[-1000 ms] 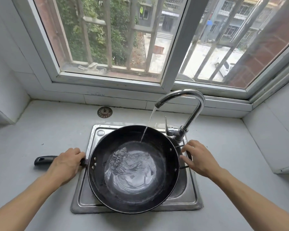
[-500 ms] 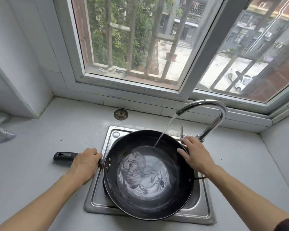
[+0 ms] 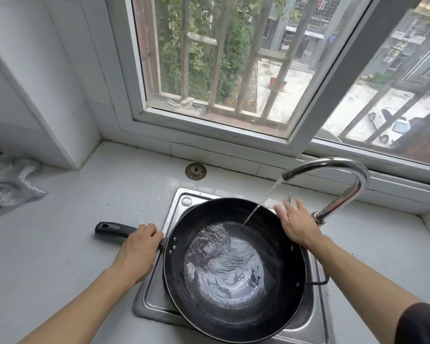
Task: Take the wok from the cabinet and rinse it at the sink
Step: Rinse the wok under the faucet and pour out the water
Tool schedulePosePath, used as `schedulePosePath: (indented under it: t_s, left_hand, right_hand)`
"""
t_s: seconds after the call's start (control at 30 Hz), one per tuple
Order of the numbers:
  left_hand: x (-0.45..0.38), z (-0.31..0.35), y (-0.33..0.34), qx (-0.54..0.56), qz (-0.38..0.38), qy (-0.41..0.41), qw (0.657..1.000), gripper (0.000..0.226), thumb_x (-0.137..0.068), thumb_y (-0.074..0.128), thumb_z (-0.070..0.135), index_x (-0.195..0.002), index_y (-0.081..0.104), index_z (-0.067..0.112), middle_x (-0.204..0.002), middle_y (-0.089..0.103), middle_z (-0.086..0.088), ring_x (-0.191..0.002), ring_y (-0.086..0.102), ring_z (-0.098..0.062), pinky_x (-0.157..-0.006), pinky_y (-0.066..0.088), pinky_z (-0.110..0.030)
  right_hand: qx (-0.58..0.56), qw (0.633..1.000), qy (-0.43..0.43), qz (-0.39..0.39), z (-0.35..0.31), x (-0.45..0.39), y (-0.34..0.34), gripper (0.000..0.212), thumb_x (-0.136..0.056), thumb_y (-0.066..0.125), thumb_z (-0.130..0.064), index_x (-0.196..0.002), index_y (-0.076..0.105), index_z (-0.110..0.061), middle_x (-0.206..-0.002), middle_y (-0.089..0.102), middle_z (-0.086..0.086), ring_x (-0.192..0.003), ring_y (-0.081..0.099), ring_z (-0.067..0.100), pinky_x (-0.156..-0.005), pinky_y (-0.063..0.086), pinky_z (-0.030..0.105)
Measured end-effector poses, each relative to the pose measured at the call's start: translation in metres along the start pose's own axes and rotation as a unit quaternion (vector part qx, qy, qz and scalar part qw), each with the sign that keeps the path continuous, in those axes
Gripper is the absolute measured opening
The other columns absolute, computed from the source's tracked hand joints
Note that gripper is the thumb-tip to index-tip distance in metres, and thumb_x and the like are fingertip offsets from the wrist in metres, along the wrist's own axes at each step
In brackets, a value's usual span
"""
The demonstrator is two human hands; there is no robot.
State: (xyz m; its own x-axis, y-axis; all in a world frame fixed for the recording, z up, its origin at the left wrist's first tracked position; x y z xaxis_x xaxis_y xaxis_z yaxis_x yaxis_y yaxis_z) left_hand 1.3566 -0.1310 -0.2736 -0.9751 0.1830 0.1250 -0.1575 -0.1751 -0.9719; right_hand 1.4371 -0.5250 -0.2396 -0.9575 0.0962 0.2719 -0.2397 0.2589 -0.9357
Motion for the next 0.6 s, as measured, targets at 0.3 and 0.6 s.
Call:
schedulePosePath:
  t_s: [0.3,0.6]
  left_hand:
    - [0.001,0.000,0.001,0.000,-0.007,-0.010,1.000,0.035,-0.080,0.052,0.001,-0.109,0.055,0.020,-0.113,0.048,0.004,-0.100,0.044,-0.016,-0.072,0.047,-0.025]
    - [-0.004,0.002,0.001,-0.044,-0.020,-0.006,0.999,0.029,-0.082,0.052,0.006,-0.108,0.052,0.021,-0.114,0.049,0.003,-0.102,0.045,-0.017,-0.074,0.042,-0.025]
  right_hand:
    - [-0.062,0.997,0.020,0.038,0.006,-0.006,-0.007,0.053,-0.103,0.023,-0.046,-0.129,0.048,-0.006,-0.116,0.060,0.026,-0.117,0.051,0.041,-0.095,0.041,0.048]
    - [-0.087,0.995,-0.022,0.040,0.014,0.023,-0.023,0.041,-0.093,0.061,-0.034,-0.127,0.056,-0.011,-0.126,0.057,0.012,-0.124,0.050,0.029,-0.098,0.039,0.034]
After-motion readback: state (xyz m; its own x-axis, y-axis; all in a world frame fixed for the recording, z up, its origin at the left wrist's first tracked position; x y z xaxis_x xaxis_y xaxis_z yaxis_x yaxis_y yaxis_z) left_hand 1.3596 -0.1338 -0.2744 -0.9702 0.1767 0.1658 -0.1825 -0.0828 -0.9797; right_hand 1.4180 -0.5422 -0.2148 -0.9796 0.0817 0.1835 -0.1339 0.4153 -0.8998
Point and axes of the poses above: each hand's wrist, its own x-axis away from the middle knuckle, its own y-axis out of the palm, z = x × y, the point moved 7 cm from there along -x, towards the middle knuckle
